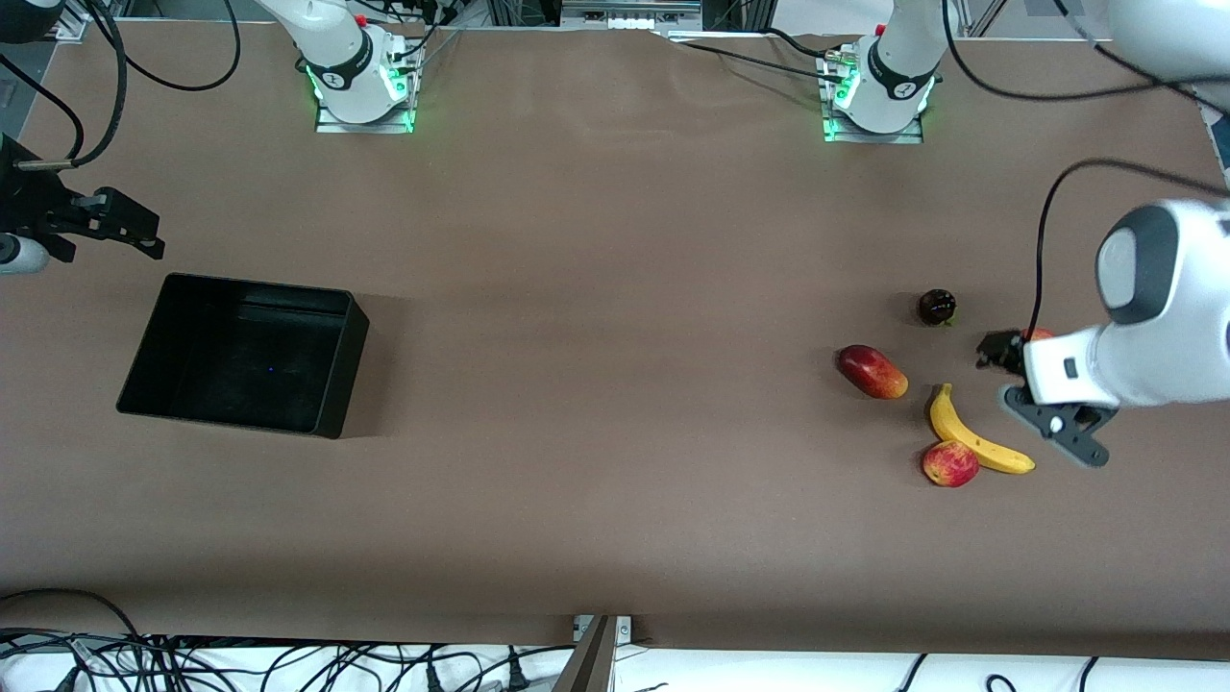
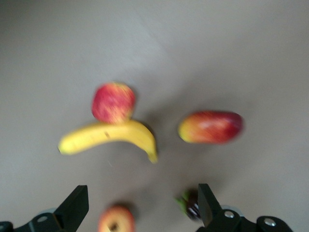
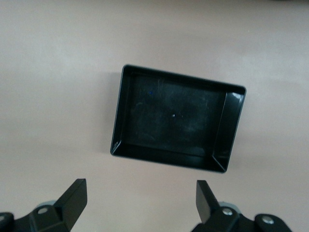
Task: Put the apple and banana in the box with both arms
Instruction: 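Reach the left gripper to the red apple while the right gripper reaches the tray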
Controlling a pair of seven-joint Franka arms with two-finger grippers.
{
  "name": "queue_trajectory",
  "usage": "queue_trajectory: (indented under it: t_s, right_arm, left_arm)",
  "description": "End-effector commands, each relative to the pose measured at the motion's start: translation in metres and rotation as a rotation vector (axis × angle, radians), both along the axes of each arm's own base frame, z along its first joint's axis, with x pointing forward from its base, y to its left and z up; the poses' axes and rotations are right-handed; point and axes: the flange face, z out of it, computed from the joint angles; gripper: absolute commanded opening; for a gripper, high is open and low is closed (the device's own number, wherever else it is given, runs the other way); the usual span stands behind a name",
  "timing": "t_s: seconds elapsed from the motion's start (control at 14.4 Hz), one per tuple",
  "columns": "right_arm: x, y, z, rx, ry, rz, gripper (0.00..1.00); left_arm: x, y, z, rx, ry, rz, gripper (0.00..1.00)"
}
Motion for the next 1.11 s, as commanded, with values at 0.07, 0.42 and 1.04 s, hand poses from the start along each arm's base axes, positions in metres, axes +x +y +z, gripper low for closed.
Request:
queue_trajectory:
  t_s: [0.07, 0.42, 1.04]
  right_arm:
    - [-0.008, 0.0, 0.007, -0.004, 0.025, 0.037, 1.0]
    - [0.002, 0.003, -0.014, -0.002, 0.064, 0.098, 1.0]
    - [0.059, 0.031, -0.149, 0.041, 0.169, 0.006, 1.0]
  left_arm:
    - [0.03, 0.01, -0.045, -0.013, -0.106, -0.075, 1.0]
    - [0.032, 0.009, -0.1, -0.019, -0.062, -0.077, 1.0]
    - [0.038, 0.002, -0.151, -0.024, -0.095, -0.174, 1.0]
